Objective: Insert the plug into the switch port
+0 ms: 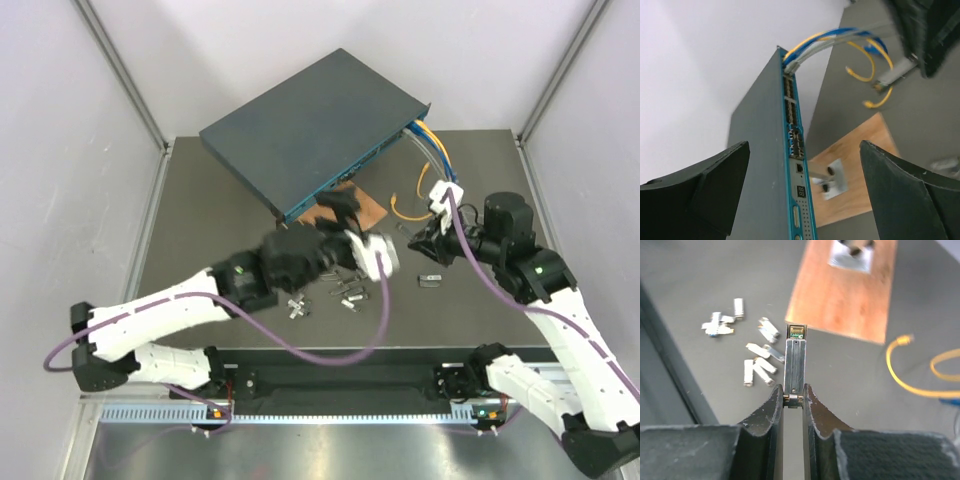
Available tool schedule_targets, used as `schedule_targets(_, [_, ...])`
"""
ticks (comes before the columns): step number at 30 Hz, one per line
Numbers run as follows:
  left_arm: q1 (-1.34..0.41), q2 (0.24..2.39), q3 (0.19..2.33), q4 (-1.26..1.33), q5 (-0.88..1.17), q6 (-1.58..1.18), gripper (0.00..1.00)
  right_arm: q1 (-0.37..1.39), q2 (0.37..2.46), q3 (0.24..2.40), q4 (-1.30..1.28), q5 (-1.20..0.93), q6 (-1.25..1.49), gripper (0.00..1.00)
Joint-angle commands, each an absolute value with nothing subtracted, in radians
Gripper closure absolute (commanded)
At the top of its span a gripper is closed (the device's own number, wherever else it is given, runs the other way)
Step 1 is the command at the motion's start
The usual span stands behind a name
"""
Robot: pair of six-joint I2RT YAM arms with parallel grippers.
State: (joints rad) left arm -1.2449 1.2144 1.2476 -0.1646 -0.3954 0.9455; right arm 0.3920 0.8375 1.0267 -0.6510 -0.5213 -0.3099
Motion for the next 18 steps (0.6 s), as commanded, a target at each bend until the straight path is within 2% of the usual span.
schedule_targets(1, [-1.113, 1.180, 1.383, -0.296, -0.226, 0.510, 0.04, 0.308, 0.885, 1.068, -0.575, -0.525, -0.244, 1.00])
schedule_targets(5, [-0.861, 1.210, 1.509, -0.336, -0.011, 0.021, 0.04, 0.273, 0.986, 1.141, -0.577, -0.486, -0.252, 1.00])
schedule_targets(6, [-0.731, 1.210, 1.509, -0.322, 0.059, -0.083, 0.04, 0.272, 1.006, 1.158, -0.583, -0.483, -0.256, 1.00])
schedule_targets(7, [-0.663, 1.204, 1.499, -0.257, 0.198, -0.295, 0.04, 0.272, 1.041, 1.190, -0.592, -0.480, -0.256, 1.00])
schedule_targets(9, [-0.465, 1.172, 1.410, -0.148, 0.334, -0.514, 0.04, 0.273, 1.077, 1.224, -0.595, -0.471, -0.255, 1.00])
schedule_targets(10, [-0.403, 1.157, 1.369, -0.097, 0.427, -0.710, 0.04, 0.273, 1.110, 1.238, -0.600, -0.468, -0.255, 1.00])
schedule_targets(14, [-0.160, 1.056, 1.203, 0.073, 0.475, -0.911, 0.03, 0.287, 1.184, 1.324, -0.618, -0.427, -0.268, 1.00])
schedule_targets(18, [0.061, 0.964, 1.109, 0.065, 0.476, -1.002, 0.03, 0.348, 1.238, 1.371, -0.620, -0.359, -0.288, 1.00])
